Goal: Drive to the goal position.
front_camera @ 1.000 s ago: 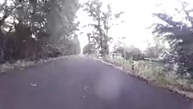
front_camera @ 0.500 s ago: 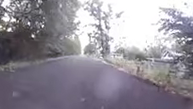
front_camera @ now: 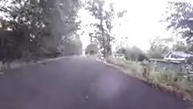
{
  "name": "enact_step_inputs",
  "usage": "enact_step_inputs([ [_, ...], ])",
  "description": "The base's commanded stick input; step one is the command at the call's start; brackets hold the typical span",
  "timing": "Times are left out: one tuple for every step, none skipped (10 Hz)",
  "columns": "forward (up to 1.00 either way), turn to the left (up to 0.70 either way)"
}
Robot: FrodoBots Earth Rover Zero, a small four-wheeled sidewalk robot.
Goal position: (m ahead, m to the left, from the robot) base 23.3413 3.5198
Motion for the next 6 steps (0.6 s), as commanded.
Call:
enact_step_inputs([
  [1.0, 0.0],
  [1.0, 0.0],
  [1.0, 0.0],
  [1.0, 0.0],
  [1.0, 0.0],
  [1.0, 0.0],
])
